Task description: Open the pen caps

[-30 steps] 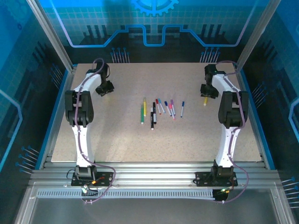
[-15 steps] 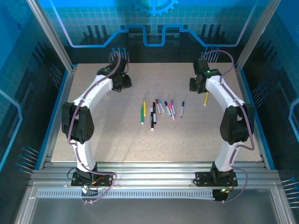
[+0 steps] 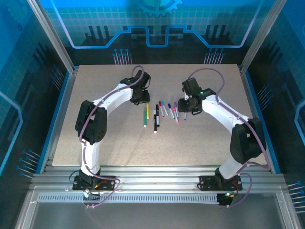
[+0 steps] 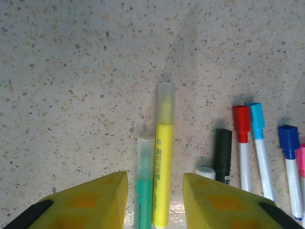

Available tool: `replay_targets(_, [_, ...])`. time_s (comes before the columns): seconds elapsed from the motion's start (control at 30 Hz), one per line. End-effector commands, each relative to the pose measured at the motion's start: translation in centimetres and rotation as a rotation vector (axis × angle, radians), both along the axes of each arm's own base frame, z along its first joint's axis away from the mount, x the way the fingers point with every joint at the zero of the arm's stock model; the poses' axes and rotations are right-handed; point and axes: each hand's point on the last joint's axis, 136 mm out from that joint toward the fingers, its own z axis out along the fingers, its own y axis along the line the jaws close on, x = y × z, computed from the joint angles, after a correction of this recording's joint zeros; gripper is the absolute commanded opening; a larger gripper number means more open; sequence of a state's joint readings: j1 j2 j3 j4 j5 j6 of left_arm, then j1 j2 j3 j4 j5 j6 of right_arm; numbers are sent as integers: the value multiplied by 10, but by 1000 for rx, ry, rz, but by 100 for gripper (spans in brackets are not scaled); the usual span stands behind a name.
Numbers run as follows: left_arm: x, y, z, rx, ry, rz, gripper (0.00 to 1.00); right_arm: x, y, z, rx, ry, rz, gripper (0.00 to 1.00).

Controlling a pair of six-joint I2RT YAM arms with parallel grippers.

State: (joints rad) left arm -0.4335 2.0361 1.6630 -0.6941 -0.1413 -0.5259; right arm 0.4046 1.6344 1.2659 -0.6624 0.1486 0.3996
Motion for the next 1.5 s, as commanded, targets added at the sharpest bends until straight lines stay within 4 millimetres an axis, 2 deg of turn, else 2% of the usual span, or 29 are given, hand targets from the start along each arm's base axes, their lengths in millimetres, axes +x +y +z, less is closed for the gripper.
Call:
replay_targets(0.0, [-7, -4, -17, 8, 35, 5, 36, -2, 10, 3, 50, -13, 5, 46])
replay_targets(0.43, [-17, -5, -58, 36, 113, -4, 33, 3, 19, -3, 76, 8, 25, 46])
replay_targets(1.07, [-21, 5, -100, 120, 182, 18, 29, 3, 31, -6, 130, 20, 45, 45])
replay_targets(1.3, [-21, 7, -109, 130, 192, 21, 17, 0, 46, -8, 183, 29, 75, 43])
replay_targets(1.47, [-14, 9, -95, 136, 164, 12, 3, -6, 68, -7, 234, 33, 119, 43])
